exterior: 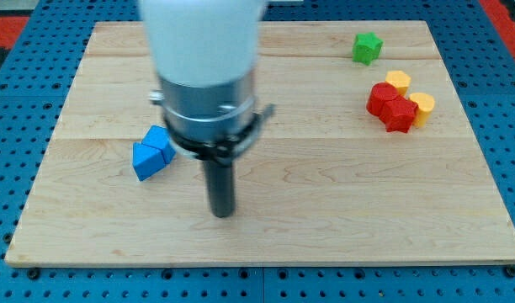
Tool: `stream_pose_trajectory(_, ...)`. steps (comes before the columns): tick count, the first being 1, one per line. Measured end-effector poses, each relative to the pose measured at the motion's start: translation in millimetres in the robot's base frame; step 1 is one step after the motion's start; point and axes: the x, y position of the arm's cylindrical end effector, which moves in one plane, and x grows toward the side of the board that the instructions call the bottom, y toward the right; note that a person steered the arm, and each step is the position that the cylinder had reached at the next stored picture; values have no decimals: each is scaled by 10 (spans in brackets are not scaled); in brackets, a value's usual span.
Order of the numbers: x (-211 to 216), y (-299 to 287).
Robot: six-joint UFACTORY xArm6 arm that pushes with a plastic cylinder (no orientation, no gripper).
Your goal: Separate the blue blocks from each other
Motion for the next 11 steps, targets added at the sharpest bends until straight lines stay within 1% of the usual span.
stream_pose_trajectory(1,-221,-471)
stream_pose_trajectory(2,-181,-741)
stream_pose_trajectory(3,-210,-1137)
stream_pose_trajectory(4,-415,-1050)
stream_pose_trajectory(5,-650,-661)
stream_pose_trajectory(7,-1347,-240)
stream_pose_trajectory(8,-1652,-138)
stream_pose_trajectory(9,-1561,-65)
stream_pose_trajectory(11,-1086,-65)
